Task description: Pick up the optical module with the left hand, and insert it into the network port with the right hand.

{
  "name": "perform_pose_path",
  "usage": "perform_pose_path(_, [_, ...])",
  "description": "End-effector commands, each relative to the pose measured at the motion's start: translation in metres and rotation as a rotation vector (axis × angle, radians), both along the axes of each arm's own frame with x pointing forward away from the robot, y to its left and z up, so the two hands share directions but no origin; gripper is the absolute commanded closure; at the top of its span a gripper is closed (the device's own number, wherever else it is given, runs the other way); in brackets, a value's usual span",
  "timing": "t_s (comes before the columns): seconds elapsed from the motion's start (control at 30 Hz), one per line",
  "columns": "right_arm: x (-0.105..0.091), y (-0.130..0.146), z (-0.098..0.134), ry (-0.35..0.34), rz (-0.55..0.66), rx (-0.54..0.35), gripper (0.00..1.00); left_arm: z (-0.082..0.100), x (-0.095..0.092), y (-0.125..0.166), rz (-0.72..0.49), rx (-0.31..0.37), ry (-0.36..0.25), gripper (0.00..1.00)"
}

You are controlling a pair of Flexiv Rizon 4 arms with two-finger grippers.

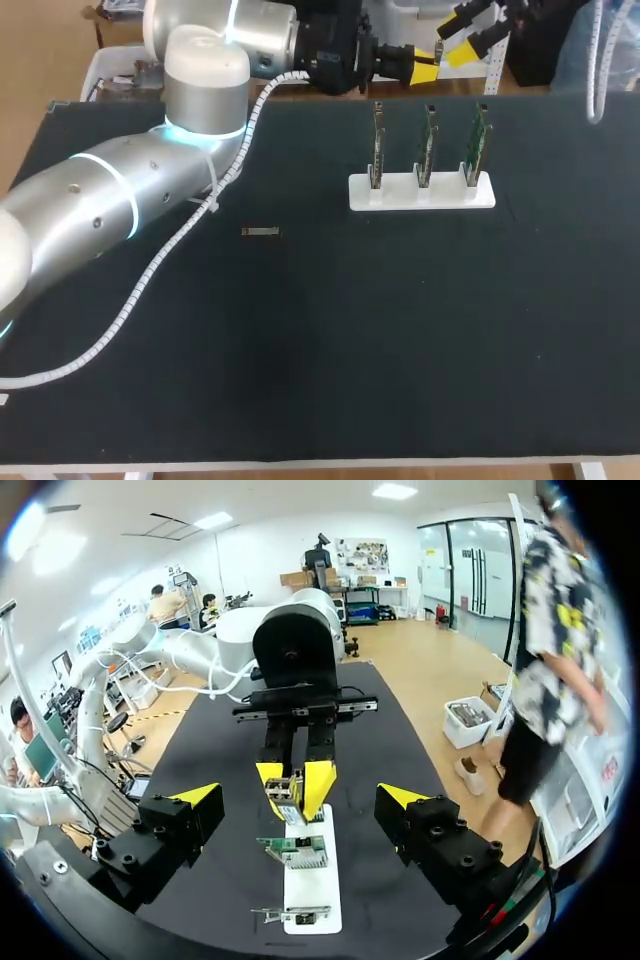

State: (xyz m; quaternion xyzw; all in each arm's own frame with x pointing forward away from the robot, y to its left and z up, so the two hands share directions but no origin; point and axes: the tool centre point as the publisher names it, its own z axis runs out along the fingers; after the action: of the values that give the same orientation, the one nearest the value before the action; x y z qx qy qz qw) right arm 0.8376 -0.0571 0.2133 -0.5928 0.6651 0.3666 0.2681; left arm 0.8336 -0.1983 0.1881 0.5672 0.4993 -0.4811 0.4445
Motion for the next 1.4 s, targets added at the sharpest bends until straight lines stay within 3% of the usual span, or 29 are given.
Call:
perform_pose_path(0.03, [0.0099, 0.0028, 0.0006, 0.249, 0.340, 0.063, 0.00, -0.0012, 0.0101, -0.0034, -0.099, 0.003, 0.013, 1.00])
perform_pose_path(0.93, [0.0137, 0.0115, -0.0006, 0.256, 0.375, 0.056, 0.00, -0.0012, 0.0101, -0.0034, -0.099, 0.003, 0.013, 1.00])
perform_pose_path(0.97, [0.0138, 0.0115, -0.0007, 0.255, 0.376, 0.056, 0.06, -0.0012, 0.0101, -0.0034, -0.099, 0.003, 0.013, 1.00])
perform_pose_path(1.0, [0.0138, 0.0116, -0.0007, 0.255, 0.377, 0.057, 0.54, -0.0012, 0.0101, -0.0034, -0.099, 0.003, 0.013, 1.00])
perform_pose_path(1.07, [0.0140, 0.0117, -0.0008, 0.253, 0.379, 0.059, 0.96, -0.0012, 0.0101, -0.0034, -0.099, 0.003, 0.013, 1.00])
perform_pose_path(1.1, [0.0140, 0.0117, -0.0009, 0.253, 0.379, 0.060, 1.00, -0.0012, 0.0101, -0.0034, -0.099, 0.003, 0.013, 1.00])
perform_pose_path(1.4, [0.0136, 0.0108, -0.0015, 0.256, 0.381, 0.058, 1.00, -0.0012, 0.0101, -0.0034, -0.099, 0.003, 0.013, 1.00])
